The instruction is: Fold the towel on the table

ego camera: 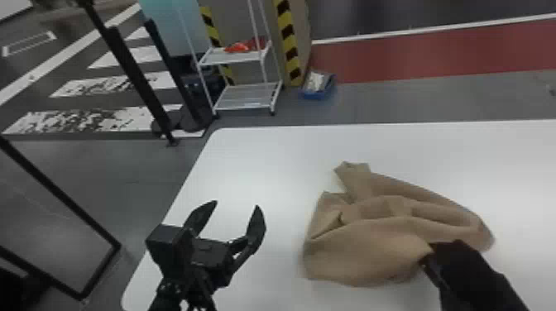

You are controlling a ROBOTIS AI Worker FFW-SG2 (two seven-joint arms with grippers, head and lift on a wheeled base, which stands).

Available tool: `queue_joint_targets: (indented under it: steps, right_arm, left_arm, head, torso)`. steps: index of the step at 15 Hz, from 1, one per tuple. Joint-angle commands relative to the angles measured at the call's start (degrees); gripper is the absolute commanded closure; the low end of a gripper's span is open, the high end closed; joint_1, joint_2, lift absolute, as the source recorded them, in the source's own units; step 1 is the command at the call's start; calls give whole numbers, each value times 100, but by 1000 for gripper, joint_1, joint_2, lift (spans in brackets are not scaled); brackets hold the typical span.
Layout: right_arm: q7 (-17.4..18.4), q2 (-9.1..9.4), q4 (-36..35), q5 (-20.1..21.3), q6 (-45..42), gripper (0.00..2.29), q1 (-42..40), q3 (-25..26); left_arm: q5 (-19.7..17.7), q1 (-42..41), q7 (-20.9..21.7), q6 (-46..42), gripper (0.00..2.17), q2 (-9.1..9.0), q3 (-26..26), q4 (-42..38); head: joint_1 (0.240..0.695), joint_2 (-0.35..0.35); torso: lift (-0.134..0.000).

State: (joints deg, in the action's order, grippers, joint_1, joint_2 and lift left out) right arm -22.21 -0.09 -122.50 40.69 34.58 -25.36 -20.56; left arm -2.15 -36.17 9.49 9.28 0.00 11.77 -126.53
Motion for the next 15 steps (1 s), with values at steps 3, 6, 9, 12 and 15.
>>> queue_joint_targets:
  steps: [3,6,9,12,15]
  right_arm:
    - [-117,14,-696,-1195,-333,2263,-224,914]
    - [-222,14,-1390,-2241,-228,2263,-338,1775]
    - [-477,14,-1610,-3770,-298,2263,-347,2566]
    - [-758,14,-1496,-4763,-772,2263,-338,2874]
    - [-1303,14,-1188,-6231,-1599,2263,-303,3269]
  left_arm:
    - [-4,40,9,0,147,-15,0,59]
    - [4,57,9,0,147,-15,-26,85]
    - [31,84,0,0,147,-15,-70,111]
    - [22,75,0,0,147,-15,-70,111]
    - [22,48,0,0,147,-15,-79,111]
  head:
    - [695,310]
    - [695,251]
    - [695,174]
    - [695,159]
    - [695,165]
  torso:
    - [-125]
    - [-125]
    - [-125]
    - [-125]
    - [-125]
